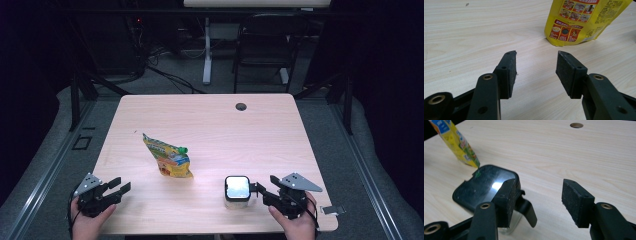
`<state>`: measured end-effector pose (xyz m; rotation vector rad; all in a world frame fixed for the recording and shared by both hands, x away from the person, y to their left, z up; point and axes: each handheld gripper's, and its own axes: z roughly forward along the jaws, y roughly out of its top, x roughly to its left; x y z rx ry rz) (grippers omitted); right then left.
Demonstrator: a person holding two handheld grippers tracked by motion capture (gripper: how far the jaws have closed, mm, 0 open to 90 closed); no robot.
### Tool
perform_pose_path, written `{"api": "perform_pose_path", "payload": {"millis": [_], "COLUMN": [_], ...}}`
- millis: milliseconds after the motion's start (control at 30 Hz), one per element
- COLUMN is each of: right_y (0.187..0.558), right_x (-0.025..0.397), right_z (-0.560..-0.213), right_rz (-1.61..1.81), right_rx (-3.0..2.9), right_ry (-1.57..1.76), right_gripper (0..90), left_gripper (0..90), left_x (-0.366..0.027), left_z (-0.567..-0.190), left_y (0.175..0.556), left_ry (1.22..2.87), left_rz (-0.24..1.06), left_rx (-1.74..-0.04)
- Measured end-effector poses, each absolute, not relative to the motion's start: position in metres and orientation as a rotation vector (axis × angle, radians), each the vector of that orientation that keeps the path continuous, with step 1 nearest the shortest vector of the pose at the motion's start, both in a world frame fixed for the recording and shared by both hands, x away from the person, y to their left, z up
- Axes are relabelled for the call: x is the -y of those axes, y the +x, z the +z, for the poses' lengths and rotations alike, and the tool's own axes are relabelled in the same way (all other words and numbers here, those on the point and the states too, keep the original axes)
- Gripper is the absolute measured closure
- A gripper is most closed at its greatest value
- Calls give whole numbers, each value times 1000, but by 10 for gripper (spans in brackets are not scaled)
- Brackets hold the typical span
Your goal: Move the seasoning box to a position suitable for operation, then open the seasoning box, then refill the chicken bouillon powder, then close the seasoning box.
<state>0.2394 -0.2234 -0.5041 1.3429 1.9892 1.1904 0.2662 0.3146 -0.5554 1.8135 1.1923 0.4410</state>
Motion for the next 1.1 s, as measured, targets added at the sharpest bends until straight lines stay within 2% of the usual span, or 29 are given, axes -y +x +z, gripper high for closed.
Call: {"api": "perform_pose_path", "payload": {"millis": [300,400,833,1100], "right_y": [247,246,242,242], "right_x": [221,222,220,217], "right_z": [-500,-502,-507,-506], "right_rz": [1155,1169,1183,1171], "right_rx": [-1967,-1959,-1964,-1964], "right_ry": [1330,1326,1330,1314], "right_gripper": [631,657,658,704], "left_gripper": [507,506,507,506], "left_x": [-314,-314,-312,-314], "left_z": [-556,-556,-557,-556], "left_y": [267,267,268,267], "left_ry": [1819,1817,1817,1816], "left_rz": [438,440,439,440], "left_rx": [-1186,-1182,-1182,-1185]}}
